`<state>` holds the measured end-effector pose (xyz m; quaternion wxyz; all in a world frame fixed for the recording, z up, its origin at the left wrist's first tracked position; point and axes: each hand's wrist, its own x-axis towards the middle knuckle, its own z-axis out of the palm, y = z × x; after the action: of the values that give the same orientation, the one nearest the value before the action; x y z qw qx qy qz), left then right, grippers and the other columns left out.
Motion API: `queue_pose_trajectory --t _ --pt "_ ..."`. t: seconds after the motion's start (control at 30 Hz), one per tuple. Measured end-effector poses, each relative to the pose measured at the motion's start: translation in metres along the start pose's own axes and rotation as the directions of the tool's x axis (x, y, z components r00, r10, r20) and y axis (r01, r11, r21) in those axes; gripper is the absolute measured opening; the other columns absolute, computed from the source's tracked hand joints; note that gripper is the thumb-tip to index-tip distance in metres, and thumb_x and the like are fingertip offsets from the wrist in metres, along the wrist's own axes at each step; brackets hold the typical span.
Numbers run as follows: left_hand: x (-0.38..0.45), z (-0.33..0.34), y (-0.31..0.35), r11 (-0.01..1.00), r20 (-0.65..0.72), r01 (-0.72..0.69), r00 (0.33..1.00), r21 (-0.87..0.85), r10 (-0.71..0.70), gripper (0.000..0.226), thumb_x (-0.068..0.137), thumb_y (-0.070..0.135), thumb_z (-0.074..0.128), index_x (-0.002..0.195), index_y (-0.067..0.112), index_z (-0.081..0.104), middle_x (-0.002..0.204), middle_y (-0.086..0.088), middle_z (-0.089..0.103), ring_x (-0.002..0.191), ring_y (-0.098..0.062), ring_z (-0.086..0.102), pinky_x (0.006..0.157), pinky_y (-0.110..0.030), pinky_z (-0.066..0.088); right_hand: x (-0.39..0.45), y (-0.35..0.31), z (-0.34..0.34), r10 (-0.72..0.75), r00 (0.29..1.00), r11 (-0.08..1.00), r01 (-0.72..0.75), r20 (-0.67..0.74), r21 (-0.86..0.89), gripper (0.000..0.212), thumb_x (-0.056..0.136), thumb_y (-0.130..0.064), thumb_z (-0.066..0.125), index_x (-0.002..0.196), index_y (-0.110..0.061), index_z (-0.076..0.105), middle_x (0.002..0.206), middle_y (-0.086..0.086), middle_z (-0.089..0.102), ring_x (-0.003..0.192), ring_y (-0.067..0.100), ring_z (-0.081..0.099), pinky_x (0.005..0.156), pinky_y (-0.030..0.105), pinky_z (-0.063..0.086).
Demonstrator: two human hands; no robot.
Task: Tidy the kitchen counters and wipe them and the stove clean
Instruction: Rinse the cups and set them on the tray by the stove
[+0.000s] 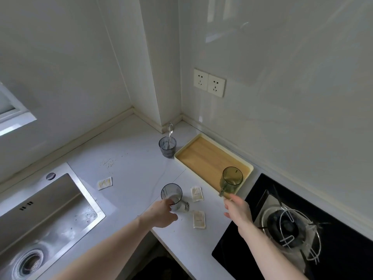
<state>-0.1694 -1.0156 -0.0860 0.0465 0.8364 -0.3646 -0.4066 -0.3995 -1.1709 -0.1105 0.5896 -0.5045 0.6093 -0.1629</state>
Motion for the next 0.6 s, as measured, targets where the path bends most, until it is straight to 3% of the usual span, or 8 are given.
queue_pose_trajectory --t 0.1,0.23,0.37,0.5,0.6 --pt "0.003 -0.004 0.007 0.999 -0.091 -0.019 0.996 0.044 0.023 0.038 0.086 0.040 0.062 0.120 0.025 0.067 0.114 0.003 0.070 0.108 -0.021 0.064 0.090 -0.034 0.054 -0.011 0.006 -0.010 0.008 1.000 1.000 -0.008 0.011 -0.007 0.048 0.100 -0.017 0.060 0.147 -0.020 0.053 0.143 0.004 0.053 0.118 0.024 0.061 0.066 0.017 0.054" --pt "0.007 -0.016 0.011 0.995 -0.204 -0.069 0.975 0.075 0.083 0.044 0.079 0.064 0.049 0.096 0.029 0.069 0.090 0.007 0.072 0.087 -0.020 0.066 0.074 -0.034 0.055 -0.018 0.011 -0.022 -0.031 0.999 0.998 0.032 0.021 -0.055 0.047 0.099 -0.021 0.061 0.145 -0.023 0.052 0.142 0.003 0.051 0.114 0.022 0.061 0.093 0.036 0.057" --pt "0.017 -0.034 0.034 0.976 -0.286 -0.157 0.938 0.149 0.194 0.052 0.078 0.073 0.043 0.098 0.032 0.067 0.097 0.009 0.074 0.090 -0.022 0.066 0.077 -0.035 0.056 -0.021 0.008 -0.033 -0.066 0.997 0.993 0.069 0.035 -0.098 0.049 0.092 -0.030 0.066 0.140 -0.033 0.054 0.144 -0.003 0.050 0.127 0.022 0.056 0.108 0.047 0.049" --pt "0.026 -0.051 0.078 0.947 -0.307 -0.236 0.905 0.219 0.296 0.042 0.090 0.060 0.051 0.114 0.031 0.067 0.114 0.006 0.073 0.108 -0.027 0.065 0.079 -0.034 0.050 -0.021 -0.003 -0.037 -0.080 0.996 0.991 0.082 0.028 -0.103 0.054 0.087 -0.040 0.072 0.138 -0.034 0.055 0.136 -0.006 0.055 0.122 0.018 0.059 0.107 0.045 0.050" --pt "0.038 -0.057 0.105 0.936 -0.275 -0.241 0.910 0.256 0.309 0.044 0.089 0.059 0.047 0.119 0.033 0.065 0.118 0.005 0.072 0.107 -0.026 0.065 0.082 -0.034 0.053 -0.022 -0.013 -0.039 -0.086 0.996 0.988 0.088 0.024 -0.130 0.056 0.089 -0.040 0.072 0.141 -0.030 0.053 0.127 -0.007 0.056 0.114 0.013 0.058 0.100 0.035 0.049"
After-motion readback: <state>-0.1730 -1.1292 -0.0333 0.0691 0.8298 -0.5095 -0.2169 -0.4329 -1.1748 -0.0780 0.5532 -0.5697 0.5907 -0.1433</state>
